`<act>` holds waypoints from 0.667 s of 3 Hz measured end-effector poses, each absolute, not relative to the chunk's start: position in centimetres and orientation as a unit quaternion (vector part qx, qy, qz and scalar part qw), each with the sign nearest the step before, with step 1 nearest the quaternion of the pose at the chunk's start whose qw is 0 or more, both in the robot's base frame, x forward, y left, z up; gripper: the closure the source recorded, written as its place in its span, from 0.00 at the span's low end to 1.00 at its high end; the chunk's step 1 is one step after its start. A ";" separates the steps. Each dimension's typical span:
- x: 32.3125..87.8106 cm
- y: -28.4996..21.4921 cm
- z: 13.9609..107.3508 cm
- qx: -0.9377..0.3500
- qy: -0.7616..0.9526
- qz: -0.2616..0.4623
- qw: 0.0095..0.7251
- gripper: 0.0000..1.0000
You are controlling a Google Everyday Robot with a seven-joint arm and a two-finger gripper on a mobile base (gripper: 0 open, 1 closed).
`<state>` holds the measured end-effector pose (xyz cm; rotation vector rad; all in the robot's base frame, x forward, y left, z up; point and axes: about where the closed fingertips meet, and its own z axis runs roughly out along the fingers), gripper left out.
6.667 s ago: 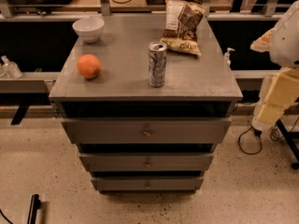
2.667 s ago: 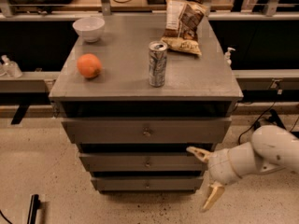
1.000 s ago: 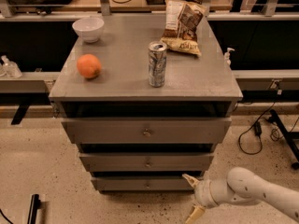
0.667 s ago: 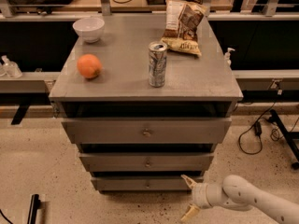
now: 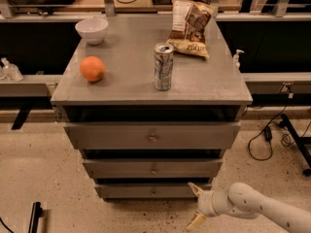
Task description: Open bottom drawer
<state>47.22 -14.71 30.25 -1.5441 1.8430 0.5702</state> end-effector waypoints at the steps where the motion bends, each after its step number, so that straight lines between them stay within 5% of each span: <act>1: 47.8 -15.3 27.4 -0.592 0.706 0.217 0.322 0.00; 2: 48.9 -16.2 25.4 -0.600 0.704 0.205 0.320 0.00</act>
Offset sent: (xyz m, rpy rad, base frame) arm 0.0318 -0.0299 -0.0704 -0.0695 -0.0316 0.0097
